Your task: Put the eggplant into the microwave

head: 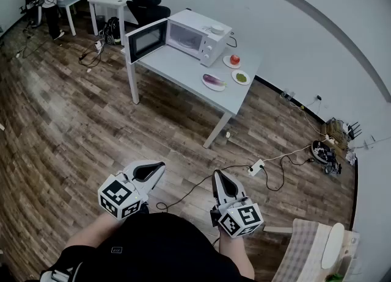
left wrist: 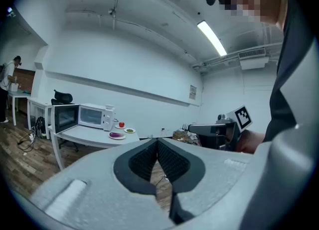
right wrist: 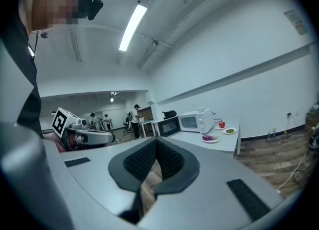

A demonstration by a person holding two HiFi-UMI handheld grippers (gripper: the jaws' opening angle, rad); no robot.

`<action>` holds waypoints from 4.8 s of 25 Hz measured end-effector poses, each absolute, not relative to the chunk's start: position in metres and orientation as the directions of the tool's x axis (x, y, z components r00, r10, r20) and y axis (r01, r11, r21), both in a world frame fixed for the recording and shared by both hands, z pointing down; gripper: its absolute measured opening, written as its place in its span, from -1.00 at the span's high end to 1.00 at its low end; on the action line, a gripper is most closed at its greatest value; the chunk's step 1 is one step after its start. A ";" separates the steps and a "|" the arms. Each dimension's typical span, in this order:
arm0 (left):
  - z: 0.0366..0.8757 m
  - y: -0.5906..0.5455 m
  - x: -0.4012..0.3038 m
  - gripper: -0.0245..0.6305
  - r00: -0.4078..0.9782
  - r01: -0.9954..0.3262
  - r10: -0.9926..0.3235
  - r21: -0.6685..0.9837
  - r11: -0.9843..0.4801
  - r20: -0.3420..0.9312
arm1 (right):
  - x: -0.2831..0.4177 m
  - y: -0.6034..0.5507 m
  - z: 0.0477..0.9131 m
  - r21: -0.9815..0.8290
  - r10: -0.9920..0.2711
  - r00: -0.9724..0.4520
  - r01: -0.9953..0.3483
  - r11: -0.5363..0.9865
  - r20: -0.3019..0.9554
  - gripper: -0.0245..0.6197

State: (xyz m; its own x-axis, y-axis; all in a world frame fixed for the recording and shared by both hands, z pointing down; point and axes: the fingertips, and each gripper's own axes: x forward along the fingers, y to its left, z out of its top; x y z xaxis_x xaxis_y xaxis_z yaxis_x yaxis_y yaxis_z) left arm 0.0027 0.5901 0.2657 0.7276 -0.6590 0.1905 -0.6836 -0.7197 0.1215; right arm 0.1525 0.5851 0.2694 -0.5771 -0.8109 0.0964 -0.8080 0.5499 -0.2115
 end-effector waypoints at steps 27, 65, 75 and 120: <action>0.282 0.542 0.068 0.90 0.655 -0.755 -0.729 0.130 -0.643 0.196 | 0.229 0.541 0.291 -0.167 -0.783 -0.606 -0.794 0.585 0.137 0.89; 0.298 0.178 -0.052 0.90 0.741 -0.670 -0.637 0.167 -0.723 0.215 | 0.093 0.177 0.323 -0.239 -0.802 -0.545 -0.835 0.495 0.245 0.89; 0.299 0.090 -0.014 0.90 0.719 -0.691 -0.648 0.152 -0.707 0.251 | 0.111 0.084 0.328 -0.264 -0.758 -0.608 -0.791 0.552 0.237 0.89; 0.458 -0.071 0.077 0.90 0.813 -0.524 -0.408 0.216 -0.824 0.416 | 0.169 -0.052 0.529 0.020 -0.717 -0.349 -0.892 0.451 0.603 0.88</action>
